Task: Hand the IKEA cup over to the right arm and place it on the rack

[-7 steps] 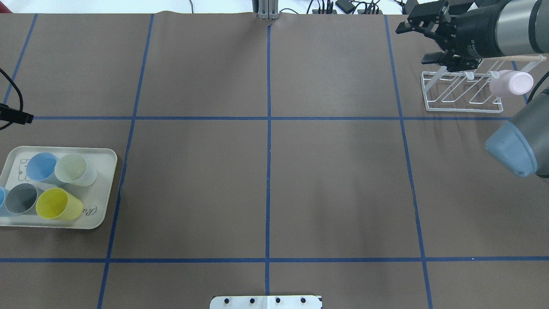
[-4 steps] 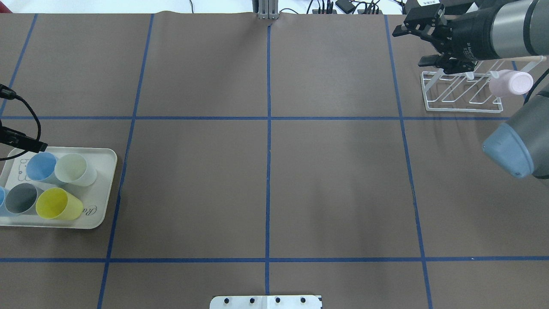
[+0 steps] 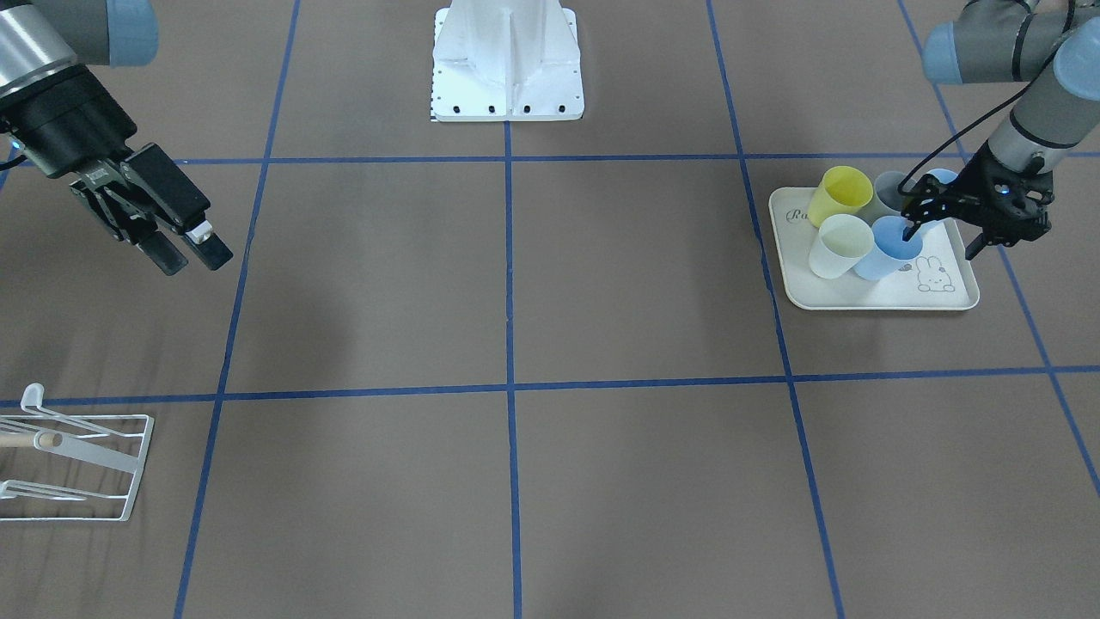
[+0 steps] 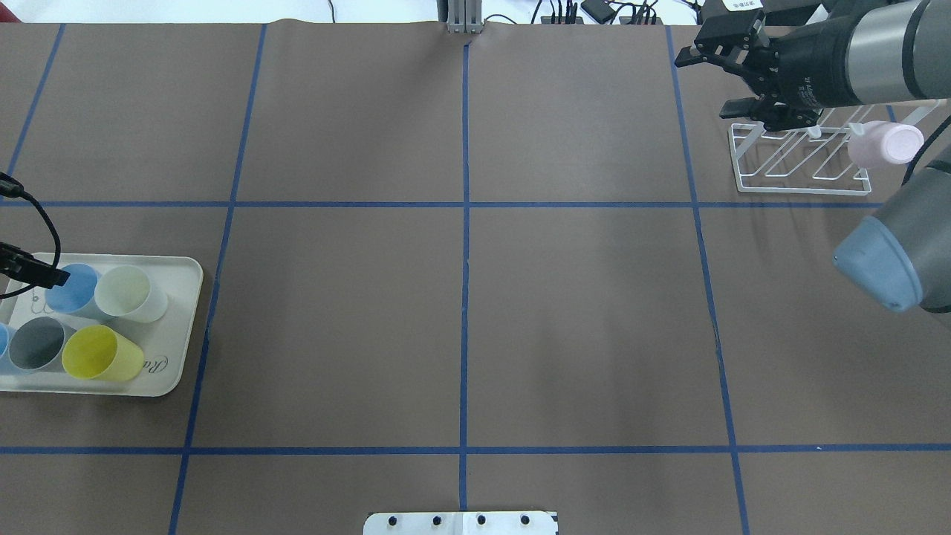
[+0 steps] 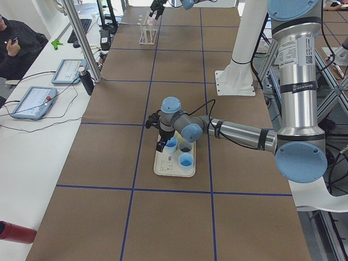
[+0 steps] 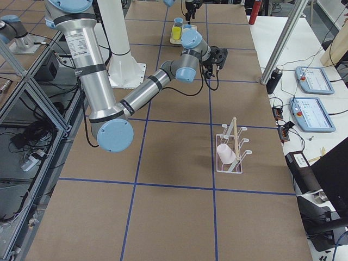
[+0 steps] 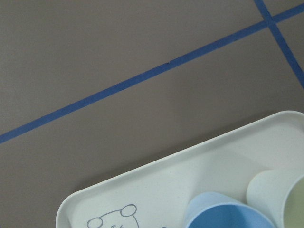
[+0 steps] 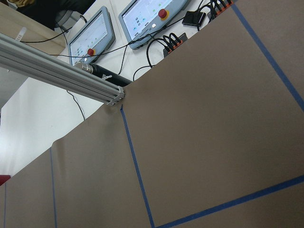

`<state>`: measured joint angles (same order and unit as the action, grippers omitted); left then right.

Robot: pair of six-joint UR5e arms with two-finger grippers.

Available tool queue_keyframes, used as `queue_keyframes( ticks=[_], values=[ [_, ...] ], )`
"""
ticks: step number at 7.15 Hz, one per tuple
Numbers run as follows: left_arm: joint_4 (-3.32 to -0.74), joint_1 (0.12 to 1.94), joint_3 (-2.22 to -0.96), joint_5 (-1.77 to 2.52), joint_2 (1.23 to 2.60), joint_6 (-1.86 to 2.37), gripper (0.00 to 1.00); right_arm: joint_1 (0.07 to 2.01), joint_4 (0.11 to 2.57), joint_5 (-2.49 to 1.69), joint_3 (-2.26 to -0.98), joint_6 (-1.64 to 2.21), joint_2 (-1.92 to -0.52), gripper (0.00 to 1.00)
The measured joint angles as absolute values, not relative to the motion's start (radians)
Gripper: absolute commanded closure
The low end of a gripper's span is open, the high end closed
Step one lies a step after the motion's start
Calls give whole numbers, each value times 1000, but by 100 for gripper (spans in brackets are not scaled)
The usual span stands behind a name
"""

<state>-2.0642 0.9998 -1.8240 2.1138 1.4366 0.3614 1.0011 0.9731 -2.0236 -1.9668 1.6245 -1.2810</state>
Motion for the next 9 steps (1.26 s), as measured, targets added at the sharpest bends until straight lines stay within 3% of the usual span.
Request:
queue_keyframes(
  ticks=[2, 4, 7, 9],
  values=[
    [-2064, 984, -1809, 2124, 1436, 358, 26, 998, 972, -2025, -1966, 1625, -1281, 0],
    [-2065, 966, -1803, 2133, 1437, 359, 43, 996, 968, -2025, -1969, 1630, -1282, 0],
    [-2066, 962, -1792, 2158, 1445, 359, 51, 996, 968, -2026, -1972, 1634, -1282, 0],
    [-2067, 957, -1779, 2160, 1456, 360, 70, 996, 968, -2026, -1972, 1634, -1276, 0]
  ],
)
